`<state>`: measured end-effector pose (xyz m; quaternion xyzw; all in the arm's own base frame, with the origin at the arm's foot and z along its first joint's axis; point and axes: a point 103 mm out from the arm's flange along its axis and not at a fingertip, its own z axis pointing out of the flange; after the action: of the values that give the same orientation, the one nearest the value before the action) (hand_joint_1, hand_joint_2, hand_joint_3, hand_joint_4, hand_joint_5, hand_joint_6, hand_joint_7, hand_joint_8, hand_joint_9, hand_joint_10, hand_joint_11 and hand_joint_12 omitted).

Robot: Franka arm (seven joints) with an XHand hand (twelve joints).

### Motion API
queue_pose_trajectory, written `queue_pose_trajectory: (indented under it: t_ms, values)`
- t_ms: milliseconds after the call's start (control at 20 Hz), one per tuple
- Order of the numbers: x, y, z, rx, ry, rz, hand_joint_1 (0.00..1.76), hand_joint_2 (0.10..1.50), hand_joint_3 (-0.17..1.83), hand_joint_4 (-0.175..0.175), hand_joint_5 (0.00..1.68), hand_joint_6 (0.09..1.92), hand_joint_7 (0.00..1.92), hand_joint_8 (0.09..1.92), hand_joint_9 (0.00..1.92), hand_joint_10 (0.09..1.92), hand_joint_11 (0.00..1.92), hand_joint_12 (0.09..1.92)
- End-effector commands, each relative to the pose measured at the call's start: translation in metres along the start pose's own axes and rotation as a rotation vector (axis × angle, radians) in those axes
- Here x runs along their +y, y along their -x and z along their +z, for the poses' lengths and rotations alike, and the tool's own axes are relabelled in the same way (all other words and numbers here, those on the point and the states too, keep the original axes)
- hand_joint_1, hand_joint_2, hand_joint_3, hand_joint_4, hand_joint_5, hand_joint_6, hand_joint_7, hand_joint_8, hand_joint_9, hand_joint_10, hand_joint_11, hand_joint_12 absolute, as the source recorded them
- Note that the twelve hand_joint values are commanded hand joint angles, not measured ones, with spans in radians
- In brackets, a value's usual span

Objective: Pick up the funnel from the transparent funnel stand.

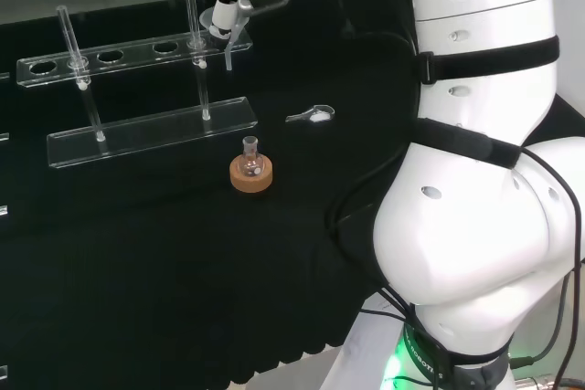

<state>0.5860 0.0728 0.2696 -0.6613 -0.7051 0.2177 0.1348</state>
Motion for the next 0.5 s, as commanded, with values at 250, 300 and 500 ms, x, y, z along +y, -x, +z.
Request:
queue_pose_trajectory:
  t_ms: [250, 300, 500]
  values:
    - [0.0014, 0.0019, 0.0033, -0.001, -0.006, 0.009, 0.71, 0.68, 0.40, 0.006, 0.17, 0.09, 0.01, 0.61, 0.29, 0.79, 0.31, 1.47]
    - [0.0018, 0.0024, 0.0040, 0.002, -0.002, 0.008, 0.71, 0.68, 0.42, 0.003, 0.18, 0.09, 0.03, 0.64, 0.33, 0.77, 0.32, 1.47]
    - [0.0043, 0.0048, 0.0066, -0.004, 0.013, 0.006, 0.68, 0.70, 0.46, -0.009, 0.24, 0.09, 0.13, 0.70, 0.47, 0.71, 0.34, 1.45]
